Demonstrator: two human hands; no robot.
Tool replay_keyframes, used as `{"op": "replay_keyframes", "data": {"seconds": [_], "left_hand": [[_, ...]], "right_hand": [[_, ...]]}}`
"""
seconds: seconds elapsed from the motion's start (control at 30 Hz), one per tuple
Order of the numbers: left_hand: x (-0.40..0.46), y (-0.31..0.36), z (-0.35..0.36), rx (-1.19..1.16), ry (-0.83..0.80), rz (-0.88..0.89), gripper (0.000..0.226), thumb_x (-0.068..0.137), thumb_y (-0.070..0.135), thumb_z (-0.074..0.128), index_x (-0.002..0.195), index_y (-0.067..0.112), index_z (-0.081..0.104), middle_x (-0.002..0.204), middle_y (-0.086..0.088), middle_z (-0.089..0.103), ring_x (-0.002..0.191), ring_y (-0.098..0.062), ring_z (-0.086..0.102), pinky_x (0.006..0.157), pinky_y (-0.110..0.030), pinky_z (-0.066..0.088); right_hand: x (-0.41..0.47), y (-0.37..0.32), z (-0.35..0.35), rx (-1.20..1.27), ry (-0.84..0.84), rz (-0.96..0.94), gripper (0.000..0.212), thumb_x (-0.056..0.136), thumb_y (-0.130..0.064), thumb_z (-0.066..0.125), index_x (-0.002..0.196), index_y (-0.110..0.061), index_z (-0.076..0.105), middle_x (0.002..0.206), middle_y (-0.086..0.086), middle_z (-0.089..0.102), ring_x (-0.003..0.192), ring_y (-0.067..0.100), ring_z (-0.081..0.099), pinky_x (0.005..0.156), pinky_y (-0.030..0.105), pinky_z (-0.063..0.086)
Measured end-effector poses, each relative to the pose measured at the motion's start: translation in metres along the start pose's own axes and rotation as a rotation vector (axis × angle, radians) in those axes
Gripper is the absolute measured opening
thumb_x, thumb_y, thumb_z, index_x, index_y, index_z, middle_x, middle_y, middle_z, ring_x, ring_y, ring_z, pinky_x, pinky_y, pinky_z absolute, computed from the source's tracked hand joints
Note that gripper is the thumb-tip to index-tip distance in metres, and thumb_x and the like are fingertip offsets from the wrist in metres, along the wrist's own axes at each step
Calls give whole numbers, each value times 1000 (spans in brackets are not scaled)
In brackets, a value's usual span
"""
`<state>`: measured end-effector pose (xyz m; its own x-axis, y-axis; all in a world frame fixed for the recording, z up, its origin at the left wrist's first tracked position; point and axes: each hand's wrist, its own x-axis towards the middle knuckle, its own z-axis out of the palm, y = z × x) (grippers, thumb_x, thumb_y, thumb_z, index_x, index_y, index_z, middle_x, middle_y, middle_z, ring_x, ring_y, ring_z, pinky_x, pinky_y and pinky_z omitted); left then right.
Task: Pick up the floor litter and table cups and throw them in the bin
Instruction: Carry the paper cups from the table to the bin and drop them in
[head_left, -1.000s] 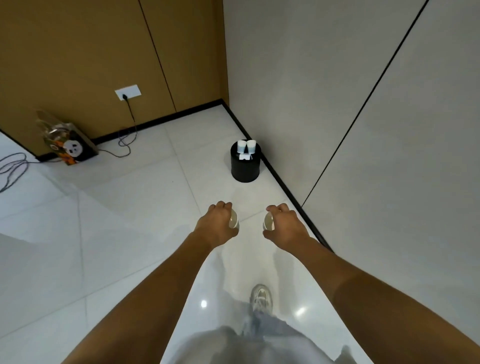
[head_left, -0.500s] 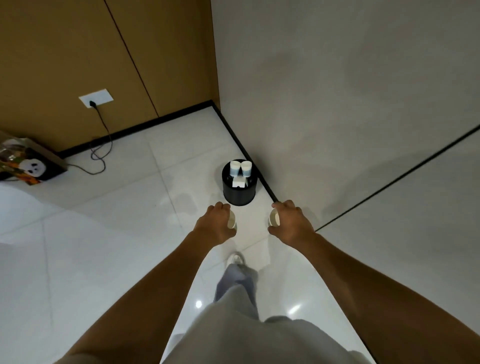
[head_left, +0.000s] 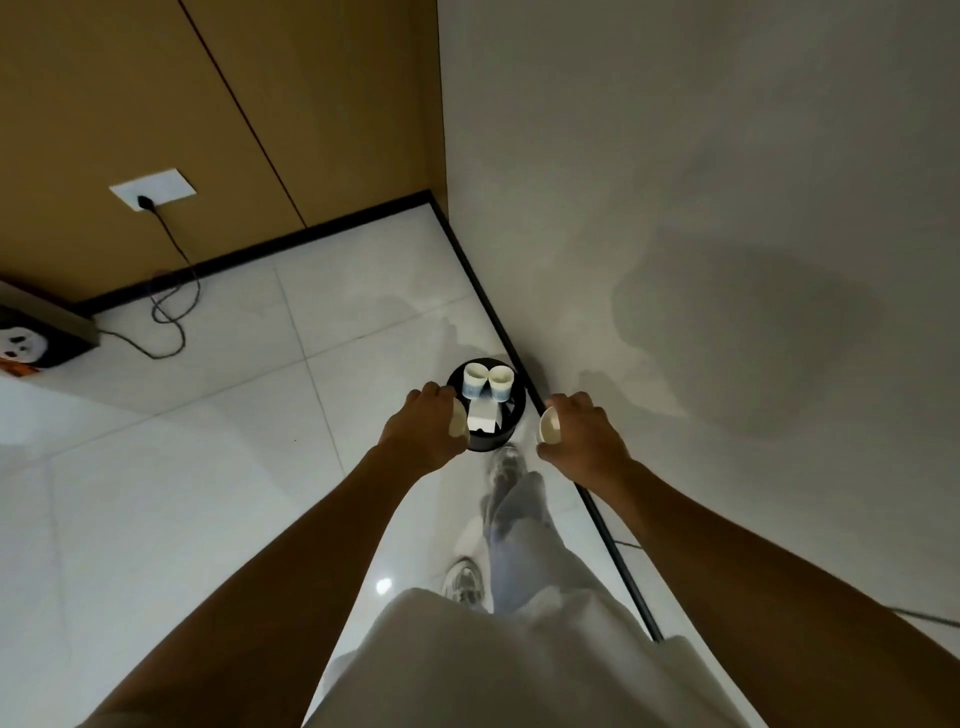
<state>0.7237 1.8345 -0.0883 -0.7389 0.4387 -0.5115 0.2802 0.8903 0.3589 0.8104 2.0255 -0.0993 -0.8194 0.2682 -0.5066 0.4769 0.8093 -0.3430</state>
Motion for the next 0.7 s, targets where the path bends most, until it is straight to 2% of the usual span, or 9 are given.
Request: {"op": "replay_keyframes", "data": {"seconds": [0.17,0.4,0.7], "left_hand": [[82,-7,-12,-58,19,-83,63,87,33,63,139,11,35,136,-8,41,124,-25,40,91,-39,45],[179,-23,-13,-108,42,-128,62,88,31,64,138,8,37,135,-10,43,121,-27,43,91,-39,47],[314,-73,74,-179,47,-93,65,84,33,69,137,11,39,135,-6,45,122,-23,44,89,-34,47]], "right_hand": [[93,2,-11,-35,-82,-31,59,86,-29,66,136,-18,38,136,10,38,119,31,44,90,37,47],[199,-2,-8,-71,-143,-52,65,87,-34,68,140,-17,34,141,12,37,122,31,44,93,37,47],[326,19,84,-4,-153,-33,59,86,-27,68,136,-14,38,139,11,38,123,30,42,90,35,50]]}}
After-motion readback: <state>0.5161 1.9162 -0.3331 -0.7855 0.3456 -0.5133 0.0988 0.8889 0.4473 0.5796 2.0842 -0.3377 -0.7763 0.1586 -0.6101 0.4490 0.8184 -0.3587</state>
